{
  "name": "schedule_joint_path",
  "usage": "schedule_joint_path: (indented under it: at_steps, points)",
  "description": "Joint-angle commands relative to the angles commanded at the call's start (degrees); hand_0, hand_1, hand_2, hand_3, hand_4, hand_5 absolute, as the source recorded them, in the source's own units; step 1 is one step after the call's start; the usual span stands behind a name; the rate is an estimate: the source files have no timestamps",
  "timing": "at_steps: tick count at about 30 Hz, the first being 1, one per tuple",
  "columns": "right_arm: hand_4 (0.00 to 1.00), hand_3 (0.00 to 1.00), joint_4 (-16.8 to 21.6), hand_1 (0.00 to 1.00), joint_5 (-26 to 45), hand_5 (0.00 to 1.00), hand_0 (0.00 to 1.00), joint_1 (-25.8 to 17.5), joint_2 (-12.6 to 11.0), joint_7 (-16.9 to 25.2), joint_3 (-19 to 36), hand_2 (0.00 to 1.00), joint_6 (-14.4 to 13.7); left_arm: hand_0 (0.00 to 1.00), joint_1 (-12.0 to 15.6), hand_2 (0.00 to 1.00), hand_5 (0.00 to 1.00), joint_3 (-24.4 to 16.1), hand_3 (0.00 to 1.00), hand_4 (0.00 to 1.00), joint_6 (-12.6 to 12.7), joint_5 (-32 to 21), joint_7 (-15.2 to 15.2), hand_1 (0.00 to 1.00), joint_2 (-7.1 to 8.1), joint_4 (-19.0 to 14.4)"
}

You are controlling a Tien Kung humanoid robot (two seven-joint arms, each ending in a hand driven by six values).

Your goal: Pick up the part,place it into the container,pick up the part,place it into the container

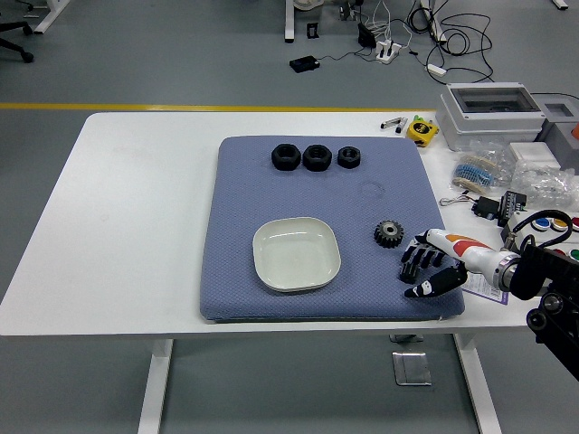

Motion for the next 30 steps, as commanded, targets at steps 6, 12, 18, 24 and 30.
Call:
schedule_joint_path:
  at_steps: [6, 12, 18, 24, 30]
  points:
    - [0.994, 0.477, -0.7, 0.424, -0.2, 0.261, 0.37, 0.1, 0.2, -0.4, -0.3, 0.459, -1.2, 0.696, 0.1, 0.652, 0.586, -0.1, 0.562, 0.568, 0.0, 0.2, 0.0, 0.613, -0.01, 0.0]
    - [0.977, 0.463, -2.0, 0.403, -1.2, 0.267, 0.333, 0.5, 0.4, -0.5, -0.2, 0.447, -1.9, 0.696, 0.0, 0.652, 0.586, 0.1, 0.562, 0.569, 0.0, -0.1, -0.1, 0.614, 0.04, 0.0]
    - [0.958, 0.458, -3.0, 0.398, -1.7, 0.272, 0.325, 0.8, 0.5, -0.4, -0.4, 0.445, -2.7, 0.696, -0.2, 0.65, 0.586, 0.4, 0.562, 0.569, -0.1, -0.5, -0.2, 0.613, 0.09, 0.0]
    - [0.933, 0.452, -3.1, 0.372, -1.7, 0.288, 0.259, 0.9, 0.7, -0.3, -0.6, 0.433, -3.3, 0.696, -0.3, 0.651, 0.586, 0.5, 0.562, 0.569, -0.1, -0.6, -0.2, 0.611, 0.1, 0.0]
    - [0.907, 0.45, -3.3, 0.344, -2.1, 0.281, 0.234, 0.9, 0.8, -0.2, -0.3, 0.415, -3.1, 0.696, -0.4, 0.651, 0.586, 0.5, 0.562, 0.569, 0.0, -0.7, -0.2, 0.612, 0.07, 0.0]
